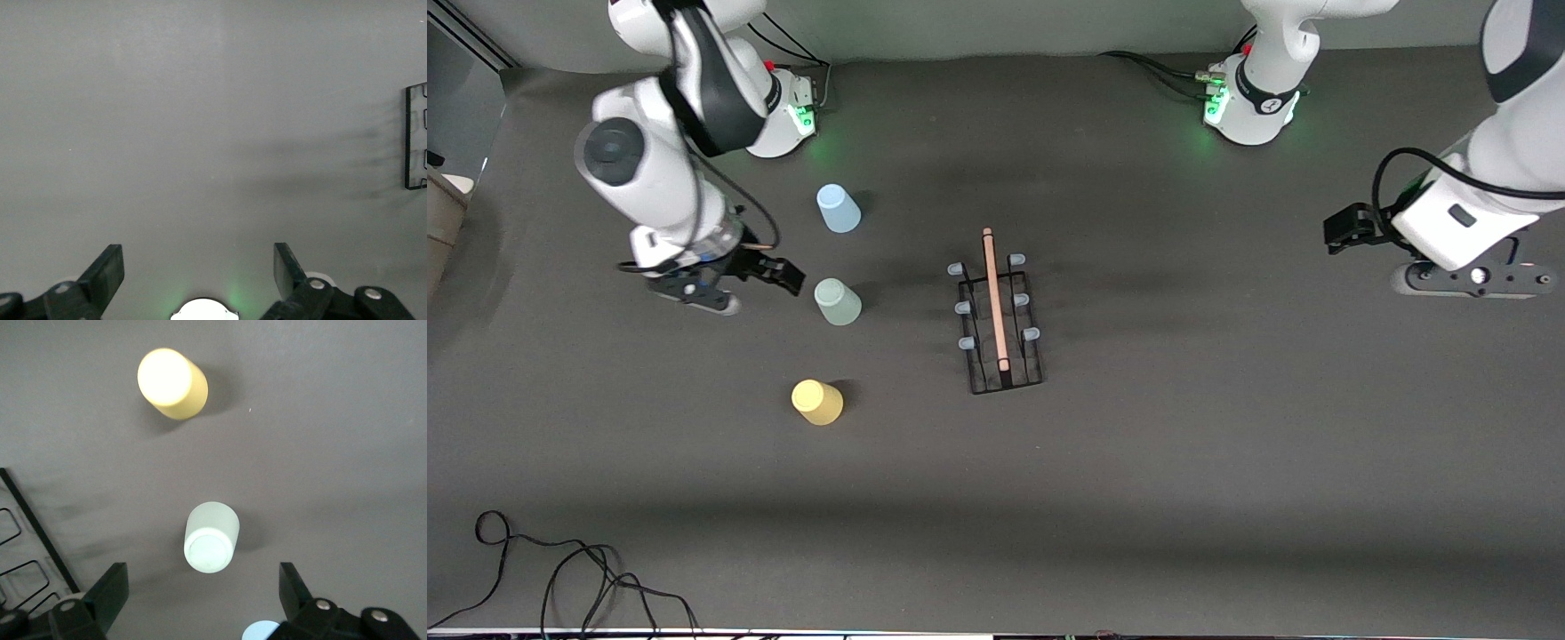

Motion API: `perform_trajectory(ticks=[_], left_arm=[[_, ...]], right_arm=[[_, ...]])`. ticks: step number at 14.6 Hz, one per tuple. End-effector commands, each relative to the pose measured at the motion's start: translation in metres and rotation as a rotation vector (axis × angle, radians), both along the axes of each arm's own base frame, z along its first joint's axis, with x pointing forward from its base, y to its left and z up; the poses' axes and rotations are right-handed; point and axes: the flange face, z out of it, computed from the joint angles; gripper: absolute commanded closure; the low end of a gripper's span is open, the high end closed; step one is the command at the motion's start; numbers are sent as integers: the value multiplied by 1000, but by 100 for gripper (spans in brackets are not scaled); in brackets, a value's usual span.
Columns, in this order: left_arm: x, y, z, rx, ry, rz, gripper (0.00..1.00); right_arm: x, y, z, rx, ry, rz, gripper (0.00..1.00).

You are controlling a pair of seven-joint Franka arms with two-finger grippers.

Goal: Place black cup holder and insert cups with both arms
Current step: 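Grasp the pale green cup with the right gripper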

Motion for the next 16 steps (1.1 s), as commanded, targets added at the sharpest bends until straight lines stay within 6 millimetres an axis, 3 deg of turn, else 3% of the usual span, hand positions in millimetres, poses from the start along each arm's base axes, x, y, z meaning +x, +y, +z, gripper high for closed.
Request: perform_trajectory(ticks=[1, 5, 7, 9, 13, 14, 15, 16], left_arm=[[-1, 21, -1, 5, -18, -6, 0], [3, 37, 5, 2, -32, 16, 0], [4, 44, 9, -2, -39, 10, 0], [5, 53, 15, -23, -49, -13, 0], [4, 51, 19, -22, -54, -16, 0], [4, 50, 19, -23, -54, -15, 0], [4, 49, 19, -23, -54, -12, 0], [5, 49, 19, -22, -56, -13, 0]], right_arm=[[-18, 19, -33, 52, -7, -32, 0], [-36, 31, -106, 34, -32, -5, 0], [-39, 30, -131, 23, -39, -4, 0], [-39, 29, -139, 18, -34, -4, 0], [-39, 27, -152, 10, -32, 0, 0], [-39, 28, -155, 9, -37, 3, 19], [-38, 28, -157, 9, -40, 6, 76], [-39, 28, -158, 9, -39, 6, 100]])
